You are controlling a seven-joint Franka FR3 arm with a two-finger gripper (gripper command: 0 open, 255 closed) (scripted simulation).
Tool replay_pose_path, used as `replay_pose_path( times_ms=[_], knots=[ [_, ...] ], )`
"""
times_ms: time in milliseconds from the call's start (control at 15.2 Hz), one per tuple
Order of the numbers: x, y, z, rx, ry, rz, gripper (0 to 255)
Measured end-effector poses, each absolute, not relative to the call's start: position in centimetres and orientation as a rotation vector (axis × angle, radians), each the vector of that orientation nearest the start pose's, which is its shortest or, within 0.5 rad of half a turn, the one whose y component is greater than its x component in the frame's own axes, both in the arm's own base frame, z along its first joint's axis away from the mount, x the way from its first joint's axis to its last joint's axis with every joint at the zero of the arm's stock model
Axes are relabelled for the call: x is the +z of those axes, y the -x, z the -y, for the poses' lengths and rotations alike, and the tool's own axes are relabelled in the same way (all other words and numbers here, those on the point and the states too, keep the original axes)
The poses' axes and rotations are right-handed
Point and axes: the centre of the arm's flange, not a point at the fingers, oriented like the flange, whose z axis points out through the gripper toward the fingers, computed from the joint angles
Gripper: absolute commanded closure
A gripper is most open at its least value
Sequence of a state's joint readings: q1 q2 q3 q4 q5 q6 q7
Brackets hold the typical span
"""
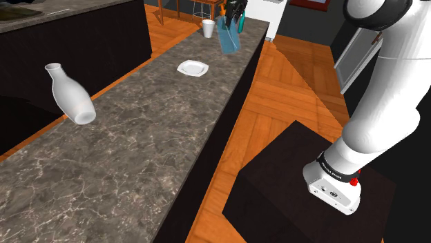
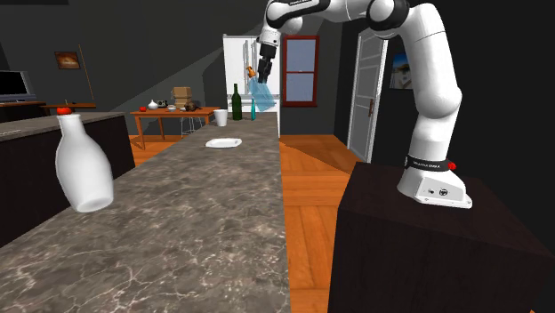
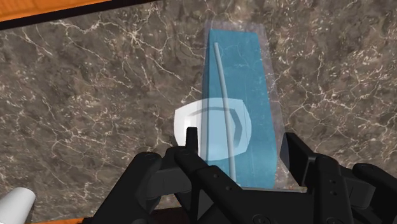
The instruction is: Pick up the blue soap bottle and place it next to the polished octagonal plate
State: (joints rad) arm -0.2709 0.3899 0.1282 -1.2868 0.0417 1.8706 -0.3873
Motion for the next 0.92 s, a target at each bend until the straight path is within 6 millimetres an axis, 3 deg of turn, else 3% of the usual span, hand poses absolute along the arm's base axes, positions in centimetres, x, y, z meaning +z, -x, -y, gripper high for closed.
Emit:
replay_pose_path(
  times_ms=[924],
  knots=[
    [47.6, -68.5, 11.3, -0.331, 3.071, 0.342, 255]
  ],
)
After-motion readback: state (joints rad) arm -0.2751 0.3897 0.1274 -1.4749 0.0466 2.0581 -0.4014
